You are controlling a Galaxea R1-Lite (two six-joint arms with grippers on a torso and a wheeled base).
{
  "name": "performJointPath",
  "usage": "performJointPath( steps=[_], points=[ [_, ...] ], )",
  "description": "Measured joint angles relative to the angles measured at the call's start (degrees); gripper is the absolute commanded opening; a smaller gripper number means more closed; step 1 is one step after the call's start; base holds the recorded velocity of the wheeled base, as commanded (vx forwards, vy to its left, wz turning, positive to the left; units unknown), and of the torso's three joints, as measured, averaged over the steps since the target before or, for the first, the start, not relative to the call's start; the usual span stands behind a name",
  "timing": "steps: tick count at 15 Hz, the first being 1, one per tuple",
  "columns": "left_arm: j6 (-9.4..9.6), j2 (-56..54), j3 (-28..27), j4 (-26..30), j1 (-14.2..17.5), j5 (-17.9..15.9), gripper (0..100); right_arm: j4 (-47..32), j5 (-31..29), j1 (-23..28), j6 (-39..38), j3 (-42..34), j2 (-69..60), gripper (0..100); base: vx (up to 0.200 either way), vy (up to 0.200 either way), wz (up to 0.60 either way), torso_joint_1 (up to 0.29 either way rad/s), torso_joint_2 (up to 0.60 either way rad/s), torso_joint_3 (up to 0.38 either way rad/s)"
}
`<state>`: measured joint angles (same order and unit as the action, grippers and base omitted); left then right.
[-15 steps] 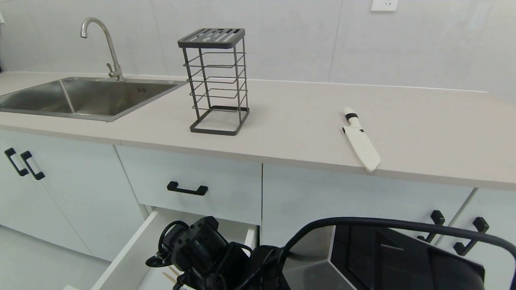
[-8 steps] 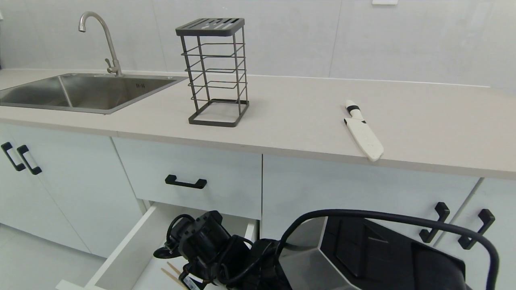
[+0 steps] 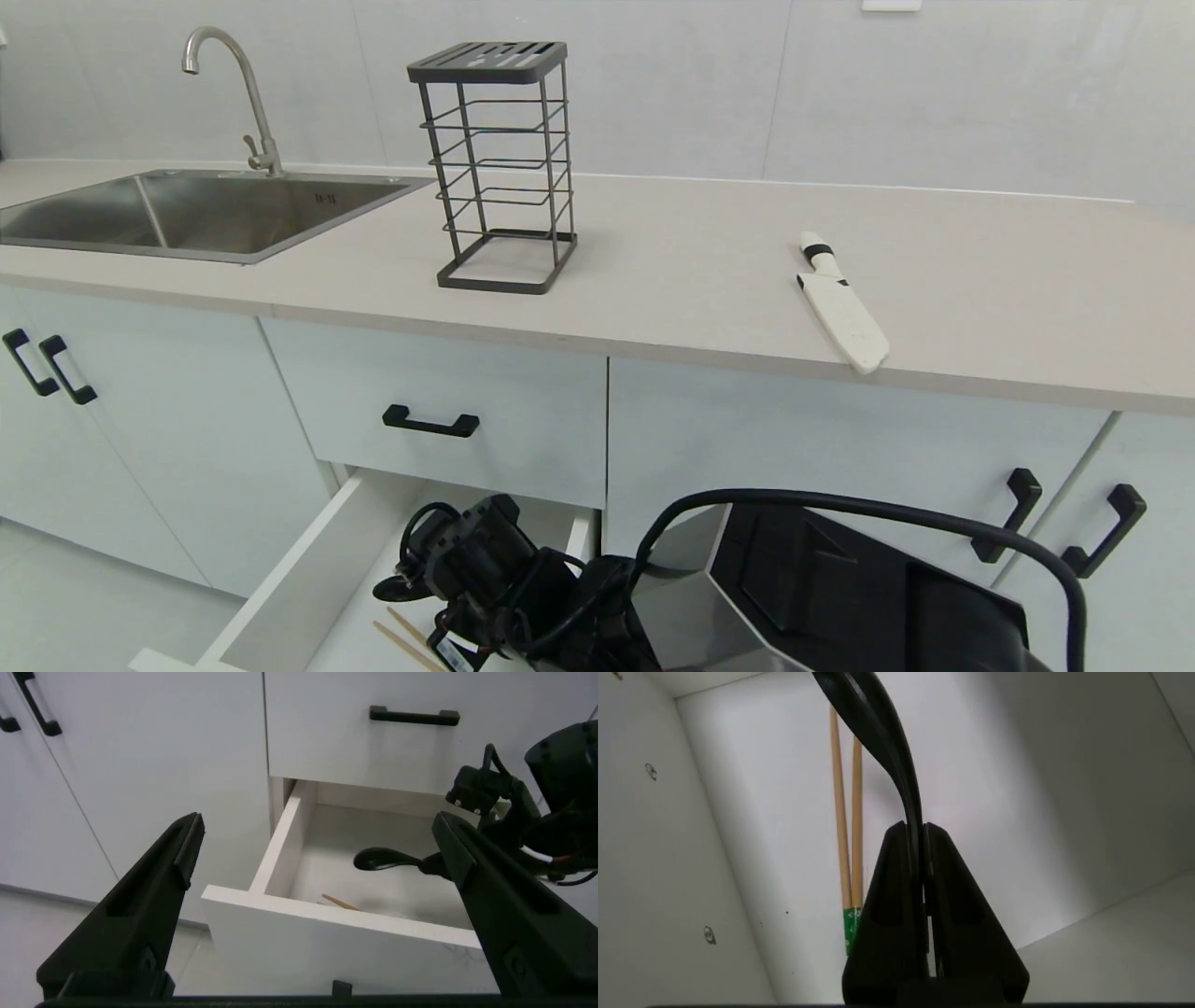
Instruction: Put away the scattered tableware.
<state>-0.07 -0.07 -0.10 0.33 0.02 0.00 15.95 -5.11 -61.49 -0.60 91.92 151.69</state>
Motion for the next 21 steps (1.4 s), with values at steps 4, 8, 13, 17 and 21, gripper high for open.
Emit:
performJointPath(
  steps=[4, 8, 13, 17, 21],
  points=[
    [0.0, 0.0, 0.0, 0.0, 0.0, 0.0, 100, -0.4, -3.6, 0.1, 0.0, 0.2, 0.4, 100, 0.0, 0.0, 0.0, 0.0, 0.0, 0.0],
    [0.0, 0.0, 0.0, 0.0, 0.0, 0.0, 100, -0.4, -5.1, 0.2, 0.0, 0.2, -0.1, 100, 0.0, 0.0, 0.0, 0.0, 0.0, 0.0],
    [0.0, 0.0, 0.0, 0.0, 0.0, 0.0, 100, -0.4, -7.2, 0.3, 0.0, 0.0, -3.6, 100, 0.0, 0.0, 0.0, 0.0, 0.0, 0.0],
    [0.0, 0.0, 0.0, 0.0, 0.0, 0.0, 100, -0.4, -7.2, -0.4, 0.0, -1.4, -8.0, 100, 0.0, 0.0, 0.0, 0.0, 0.0, 0.0],
    [0.0, 0.0, 0.0, 0.0, 0.0, 0.0, 100, -0.3, -2.8, -6.7, -1.8, -4.2, -12.7, 100, 0.0, 0.0, 0.0, 0.0, 0.0, 0.0]
  ],
)
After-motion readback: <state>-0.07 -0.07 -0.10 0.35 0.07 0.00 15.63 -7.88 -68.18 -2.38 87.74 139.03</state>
